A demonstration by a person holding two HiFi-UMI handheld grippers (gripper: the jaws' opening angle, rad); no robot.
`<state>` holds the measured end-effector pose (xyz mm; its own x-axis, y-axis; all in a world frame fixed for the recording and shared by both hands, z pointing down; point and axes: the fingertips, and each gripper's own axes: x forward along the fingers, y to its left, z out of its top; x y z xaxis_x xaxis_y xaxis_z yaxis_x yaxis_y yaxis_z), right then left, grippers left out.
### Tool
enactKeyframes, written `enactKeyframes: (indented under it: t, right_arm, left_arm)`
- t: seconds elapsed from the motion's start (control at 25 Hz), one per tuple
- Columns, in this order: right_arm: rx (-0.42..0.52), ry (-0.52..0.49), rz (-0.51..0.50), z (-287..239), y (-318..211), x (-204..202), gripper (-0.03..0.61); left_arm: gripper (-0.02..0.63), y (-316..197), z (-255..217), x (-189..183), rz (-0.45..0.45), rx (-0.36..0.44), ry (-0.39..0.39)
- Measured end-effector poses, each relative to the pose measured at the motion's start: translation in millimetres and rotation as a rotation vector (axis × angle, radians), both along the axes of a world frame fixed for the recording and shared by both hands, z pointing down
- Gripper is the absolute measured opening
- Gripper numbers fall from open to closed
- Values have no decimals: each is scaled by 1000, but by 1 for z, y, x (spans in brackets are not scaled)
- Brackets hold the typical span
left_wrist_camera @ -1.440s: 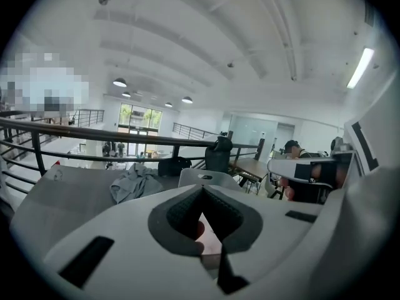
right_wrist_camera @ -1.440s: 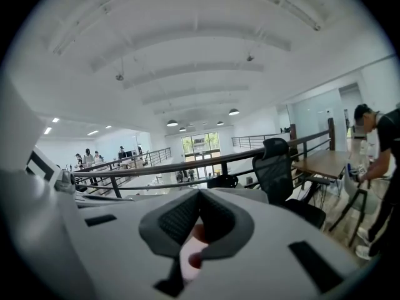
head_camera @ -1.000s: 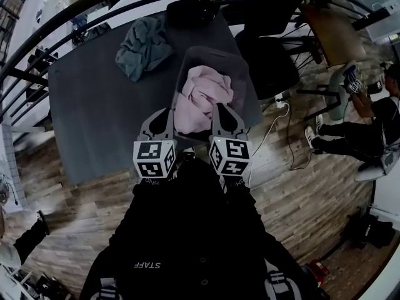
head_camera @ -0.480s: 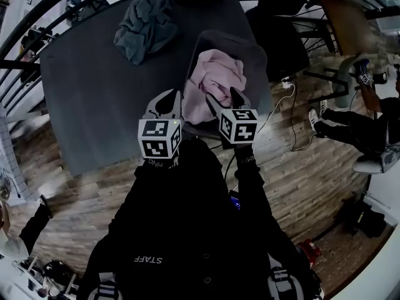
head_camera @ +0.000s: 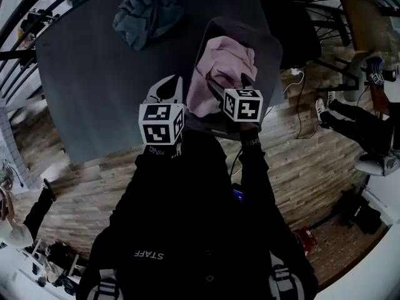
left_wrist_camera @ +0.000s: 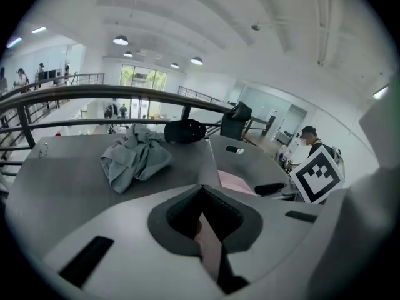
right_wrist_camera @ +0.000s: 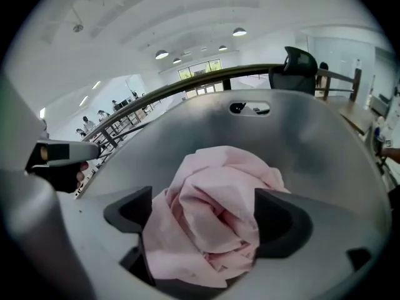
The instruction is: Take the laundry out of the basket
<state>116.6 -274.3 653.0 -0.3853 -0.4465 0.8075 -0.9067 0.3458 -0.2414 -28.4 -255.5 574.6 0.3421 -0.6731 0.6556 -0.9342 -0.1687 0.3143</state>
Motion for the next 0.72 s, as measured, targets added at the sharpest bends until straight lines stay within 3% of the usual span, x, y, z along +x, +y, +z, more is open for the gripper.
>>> enactKeyframes:
  t: [0.2, 0.4, 0.72]
  right_arm:
    - [-68, 22, -16, 30, -3, 1, 579]
    - [-148, 124, -72, 71, -4, 4, 582]
    - [-214, 139, -36, 100, -10, 4, 583]
  left_arm:
    - [2, -7, 13, -8, -15, -32, -7]
    - [2, -13, 20, -12, -28, -46, -10]
    - [2, -21, 33, -14, -30, -75, -18]
